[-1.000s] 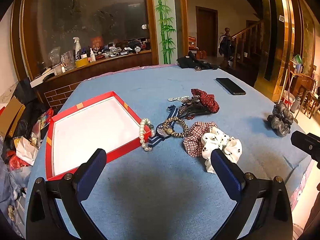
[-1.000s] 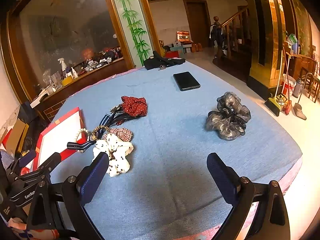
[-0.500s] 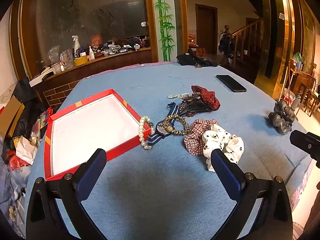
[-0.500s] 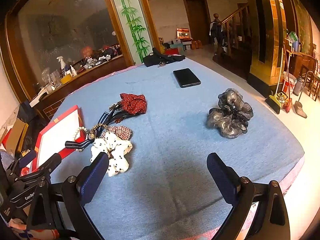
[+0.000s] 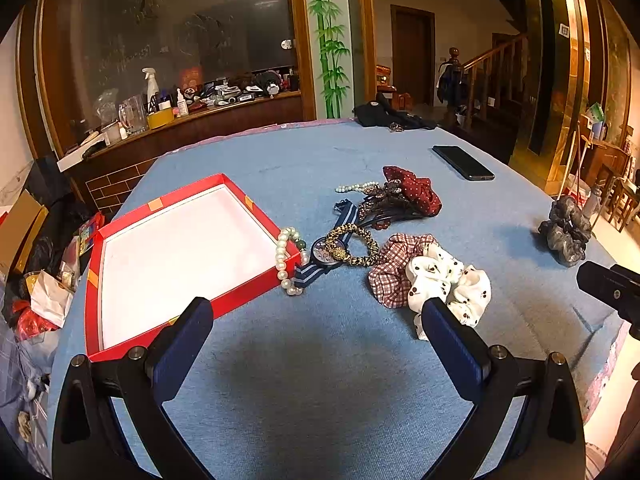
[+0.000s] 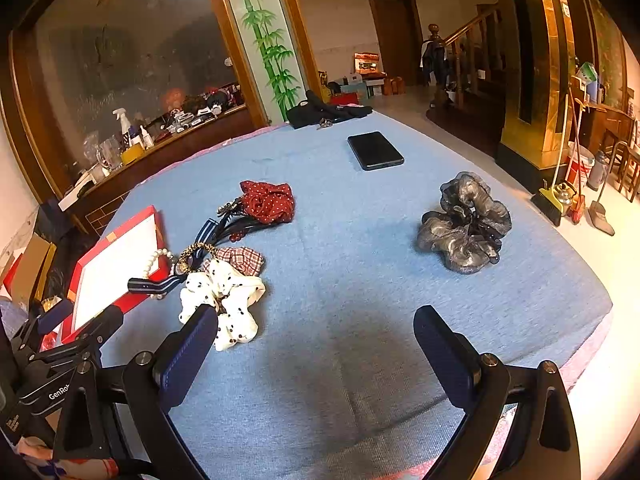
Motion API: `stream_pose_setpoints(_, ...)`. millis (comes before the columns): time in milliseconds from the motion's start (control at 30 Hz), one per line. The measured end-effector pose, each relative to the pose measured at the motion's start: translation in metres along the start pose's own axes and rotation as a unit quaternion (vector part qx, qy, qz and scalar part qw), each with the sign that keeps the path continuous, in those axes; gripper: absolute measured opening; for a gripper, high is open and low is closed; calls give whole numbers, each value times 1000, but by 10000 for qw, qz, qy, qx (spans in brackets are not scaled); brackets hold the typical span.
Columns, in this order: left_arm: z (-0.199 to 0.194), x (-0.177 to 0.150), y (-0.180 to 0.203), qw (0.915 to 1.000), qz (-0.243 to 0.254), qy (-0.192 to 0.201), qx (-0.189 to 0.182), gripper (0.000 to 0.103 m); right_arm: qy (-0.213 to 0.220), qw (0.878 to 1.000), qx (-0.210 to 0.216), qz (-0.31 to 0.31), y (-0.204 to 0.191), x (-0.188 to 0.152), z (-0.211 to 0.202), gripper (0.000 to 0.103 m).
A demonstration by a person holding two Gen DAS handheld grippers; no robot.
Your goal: Organize jewelry
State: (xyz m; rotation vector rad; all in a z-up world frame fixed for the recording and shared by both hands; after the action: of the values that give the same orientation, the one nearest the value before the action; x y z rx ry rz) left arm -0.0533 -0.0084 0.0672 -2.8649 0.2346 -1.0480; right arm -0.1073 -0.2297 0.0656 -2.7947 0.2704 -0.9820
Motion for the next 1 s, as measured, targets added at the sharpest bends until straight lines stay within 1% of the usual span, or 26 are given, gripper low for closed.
stream_pose_setpoints(100,3,-1,1,10000,22,-14,-1,103,-29,10000,2,17,2,0,3,100)
stream_pose_setpoints(167,7,1,2,9999,32,-87,-89,103,-42,10000,16,27,5,1,5,100)
stream_pose_setpoints(233,11,5,-4,9988,-35,-258,-415,103,-53,10000,-2,42,12,5,5,100)
stream_pose_setpoints(267,13,7,-11,9971,-140,-346,-663,103,-29,9999,-48,89,17,7,4,100)
stream_pose_setpoints(333,16,11,-23,9949,-334,-418,-853,103,56,9997,-104,223,30,10,-1,100)
stream_pose_setpoints(433,22,16,-38,9910,-587,-473,-1108,103,191,9980,-123,585,58,14,-8,100)
stream_pose_setpoints(467,23,17,-40,9894,-649,-502,-1197,103,217,9974,-120,684,65,15,-9,100)
stream_pose_setpoints(500,24,18,-43,9865,-729,-537,-1363,103,228,9965,-117,794,72,16,-9,100)
stream_pose_setpoints(567,25,19,-40,9828,-766,-597,-1568,103,237,9948,-95,986,87,17,-8,100)
stream_pose_setpoints(700,29,20,-4,9820,-306,-682,-1736,103,271,9921,-116,1217,107,20,-8,100)
stream_pose_setpoints(800,40,20,35,9824,189,-785,-1684,103,286,9906,-140,1327,120,19,-8,100)
stream_pose_setpoints(833,43,20,41,9819,258,-817,-1688,103,302,9900,-167,1370,124,19,-8,100)
stream_pose_setpoints(900,57,20,64,9815,511,-973,-1570,103,331,9884,-194,1467,133,19,-9,100)
stream_pose_setpoints(933,60,20,71,9815,574,-985,-1539,103,338,9877,-208,1514,138,19,-9,100)
stream_pose_setpoints(1000,73,20,88,9828,760,-1004,-1348,103,349,9859,-258,1619,147,19,-9,100)
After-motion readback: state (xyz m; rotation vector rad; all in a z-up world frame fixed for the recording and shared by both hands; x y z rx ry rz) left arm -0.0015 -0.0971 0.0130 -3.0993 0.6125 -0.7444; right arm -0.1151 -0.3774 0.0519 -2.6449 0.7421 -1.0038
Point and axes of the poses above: each gripper's, at about its wrist camera, not at the fingertips, and z roughly the way its jaws point, y to its right, x to its top, the point moved 1 cm from there along z, roughly the way its jaws point, and after that the axes turned 10 degrees about -y, right-handed, at the moved point
